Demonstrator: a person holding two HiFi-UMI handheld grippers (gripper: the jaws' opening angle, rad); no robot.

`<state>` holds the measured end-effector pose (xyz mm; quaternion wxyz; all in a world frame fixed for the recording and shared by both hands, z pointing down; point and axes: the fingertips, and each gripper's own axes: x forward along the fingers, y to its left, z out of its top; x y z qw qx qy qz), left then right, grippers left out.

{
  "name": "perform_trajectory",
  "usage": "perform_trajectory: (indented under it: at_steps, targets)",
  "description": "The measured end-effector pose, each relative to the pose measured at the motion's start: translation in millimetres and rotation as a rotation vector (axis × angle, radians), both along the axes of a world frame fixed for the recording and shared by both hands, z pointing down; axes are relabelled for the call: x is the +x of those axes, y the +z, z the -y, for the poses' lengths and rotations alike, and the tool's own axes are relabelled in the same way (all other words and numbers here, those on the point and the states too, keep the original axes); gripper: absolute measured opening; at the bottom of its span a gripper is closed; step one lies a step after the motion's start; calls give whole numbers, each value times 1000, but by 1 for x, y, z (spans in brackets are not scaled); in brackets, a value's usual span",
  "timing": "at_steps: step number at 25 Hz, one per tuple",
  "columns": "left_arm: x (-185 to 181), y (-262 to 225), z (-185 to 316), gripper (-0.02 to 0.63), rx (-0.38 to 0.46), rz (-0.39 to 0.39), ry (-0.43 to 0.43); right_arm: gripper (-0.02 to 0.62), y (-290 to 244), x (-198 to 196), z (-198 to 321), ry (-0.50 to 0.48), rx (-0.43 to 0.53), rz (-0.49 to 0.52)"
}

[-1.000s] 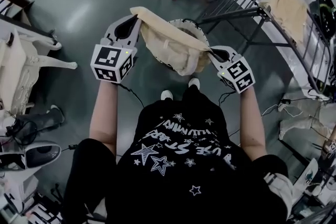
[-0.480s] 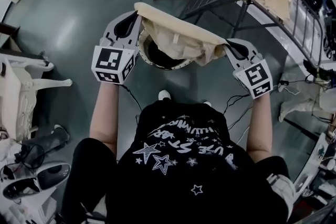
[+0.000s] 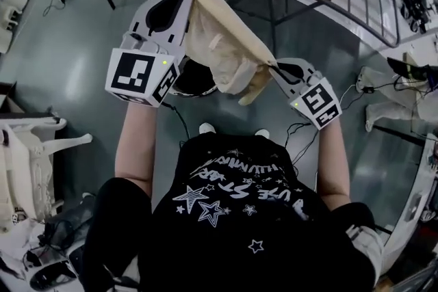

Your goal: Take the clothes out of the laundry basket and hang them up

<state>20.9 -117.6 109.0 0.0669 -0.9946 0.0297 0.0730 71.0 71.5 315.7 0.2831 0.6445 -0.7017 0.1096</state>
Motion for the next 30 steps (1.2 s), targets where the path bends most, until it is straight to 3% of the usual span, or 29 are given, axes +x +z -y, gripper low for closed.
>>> perform_trajectory:
  at_steps: [8,17,20,23,30]
  targets:
    - [58,-15,-89,18,40,17,88,28,25,18,-47,17,40,129]
    - [88,-15,-147,18,56,44,107,51,40,29,-83,37,62,182]
    - [92,-17,-159,18,55,39,101,75,48,32,-97,32,47,183]
    - [98,-21,-169,18,59,37,98,32,55,40,-109,47,38,170]
    - [115,-12,-171,18,87,64,58,25,57,68,-124,90,27,116]
